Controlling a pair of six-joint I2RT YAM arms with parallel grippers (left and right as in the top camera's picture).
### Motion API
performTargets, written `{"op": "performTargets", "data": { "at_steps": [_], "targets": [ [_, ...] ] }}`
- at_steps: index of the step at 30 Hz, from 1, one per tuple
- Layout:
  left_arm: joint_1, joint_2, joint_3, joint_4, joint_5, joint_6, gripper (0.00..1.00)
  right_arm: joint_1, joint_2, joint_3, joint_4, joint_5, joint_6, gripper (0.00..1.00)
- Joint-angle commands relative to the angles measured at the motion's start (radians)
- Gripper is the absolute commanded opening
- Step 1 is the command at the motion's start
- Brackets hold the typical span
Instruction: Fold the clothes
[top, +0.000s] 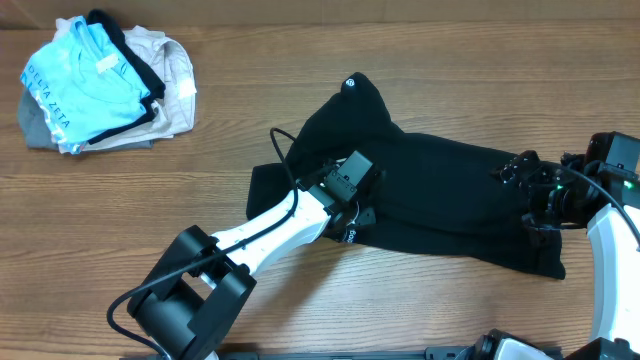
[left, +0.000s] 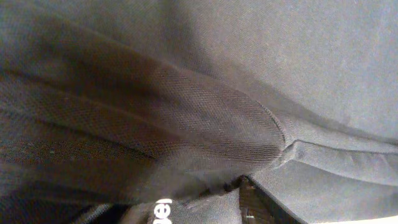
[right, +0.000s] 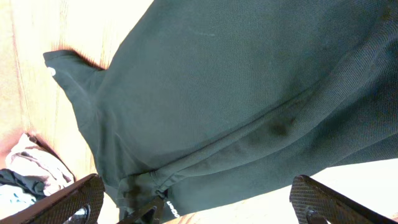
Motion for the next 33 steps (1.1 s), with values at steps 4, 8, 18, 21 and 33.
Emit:
{"op": "performTargets", "data": {
  "at_steps": [4,8,18,21,33],
  "targets": [
    [0.007,0.011,0.013,0.009,-0.071,0.004,0.21,0.005,-0.001,-0.004,0.003,-0.006,0.006,1.0],
    [0.014,0.011,0.013,0.023,-0.083,0.004,0.04,0.005,-0.001,-0.004,0.004,-0.006,0.006,1.0],
    [0.037,0.011,0.013,0.184,-0.104,0.068,0.04,0.005,-0.001,-0.004,0.007,-0.006,0.006,1.0],
    [0.049,0.011,0.013,0.278,-0.105,0.086,0.04,0.005,-0.001,-0.004,0.011,-0.006,0.006,1.0],
    [0.069,0.013,0.014,0.349,-0.229,0.2,1.0,0.005,-0.001,-0.004,0.015,-0.006,0.006,1.0]
  ]
}}
